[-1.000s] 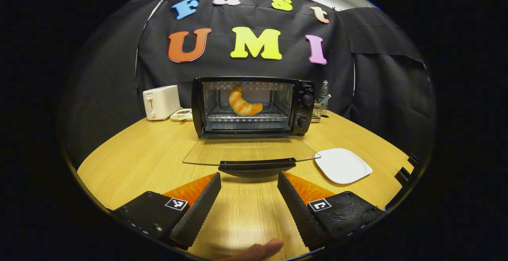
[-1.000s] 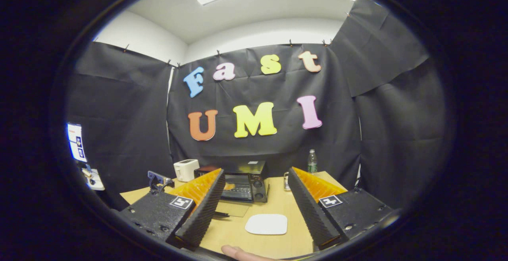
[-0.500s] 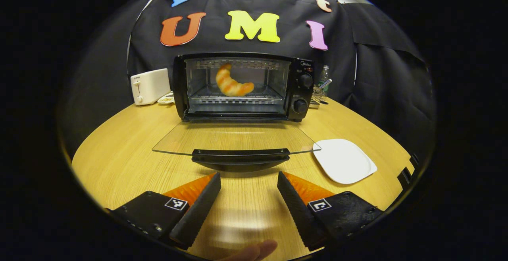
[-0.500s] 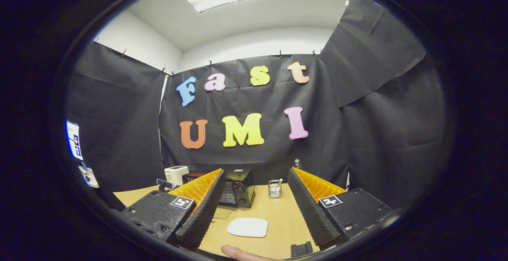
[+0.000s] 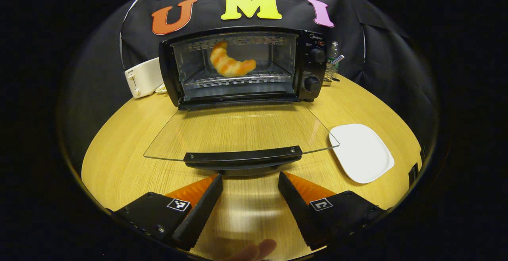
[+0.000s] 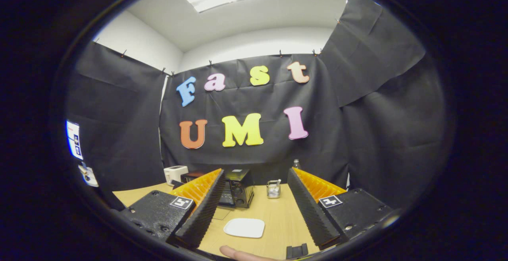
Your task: Open the electric oven with the left hand, put the food in, and close the electric oven.
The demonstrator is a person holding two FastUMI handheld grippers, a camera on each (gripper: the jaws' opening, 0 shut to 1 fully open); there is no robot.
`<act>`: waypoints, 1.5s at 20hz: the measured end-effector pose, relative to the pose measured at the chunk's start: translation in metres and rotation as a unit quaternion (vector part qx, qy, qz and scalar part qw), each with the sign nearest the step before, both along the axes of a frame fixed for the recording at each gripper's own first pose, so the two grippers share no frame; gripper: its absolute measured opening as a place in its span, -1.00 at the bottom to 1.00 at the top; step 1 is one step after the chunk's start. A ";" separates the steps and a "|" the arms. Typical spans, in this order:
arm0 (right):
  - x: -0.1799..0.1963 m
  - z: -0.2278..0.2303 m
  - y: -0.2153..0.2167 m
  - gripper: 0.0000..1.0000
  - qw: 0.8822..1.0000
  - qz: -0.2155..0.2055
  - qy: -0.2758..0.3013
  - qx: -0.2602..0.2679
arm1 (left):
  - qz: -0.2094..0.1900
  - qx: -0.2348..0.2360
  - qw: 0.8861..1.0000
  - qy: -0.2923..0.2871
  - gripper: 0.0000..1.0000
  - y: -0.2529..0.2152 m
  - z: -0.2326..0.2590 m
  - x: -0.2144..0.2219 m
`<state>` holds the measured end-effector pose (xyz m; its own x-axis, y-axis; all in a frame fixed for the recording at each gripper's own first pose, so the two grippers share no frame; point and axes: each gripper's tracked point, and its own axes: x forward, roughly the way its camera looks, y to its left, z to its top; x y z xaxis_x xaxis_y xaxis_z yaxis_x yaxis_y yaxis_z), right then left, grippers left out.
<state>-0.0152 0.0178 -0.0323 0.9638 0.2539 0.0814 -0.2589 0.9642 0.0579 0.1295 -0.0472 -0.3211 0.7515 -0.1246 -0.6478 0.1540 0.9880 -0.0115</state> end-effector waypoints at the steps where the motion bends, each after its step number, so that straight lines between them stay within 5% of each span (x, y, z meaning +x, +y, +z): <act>1: 0.000 0.002 -0.002 1.00 1.000 -0.001 -0.002 0.000 | 0.002 0.002 1.000 0.005 0.88 0.002 0.000 0.000; 17: -0.001 0.014 -0.010 1.00 0.999 -0.012 -0.024 0.038 | 0.013 0.013 1.000 -0.024 0.88 0.005 0.057 0.012; 19: 0.002 0.012 -0.011 1.00 0.999 -0.013 -0.020 0.041 | 0.012 0.012 0.999 -0.043 1.00 0.005 0.072 0.018; 20: 0.003 0.010 -0.009 1.00 0.999 -0.012 -0.017 0.042 | 0.012 0.012 0.998 -0.055 0.89 0.005 0.080 0.023; 25: 0.007 0.005 -0.010 1.00 0.999 -0.013 -0.007 0.042 | 0.015 0.000 0.987 -0.158 0.92 0.008 0.130 0.069; 30: 0.005 0.009 -0.008 1.00 0.999 -0.004 -0.015 0.040 | 0.027 -0.038 0.977 -0.209 0.92 0.009 0.170 0.060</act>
<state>-0.0102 0.0101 -0.0233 0.9626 0.2381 0.1295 -0.2543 0.9586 0.1278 0.1899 -0.0379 -0.1510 0.9552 -0.1140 -0.2731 0.1092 0.9935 -0.0329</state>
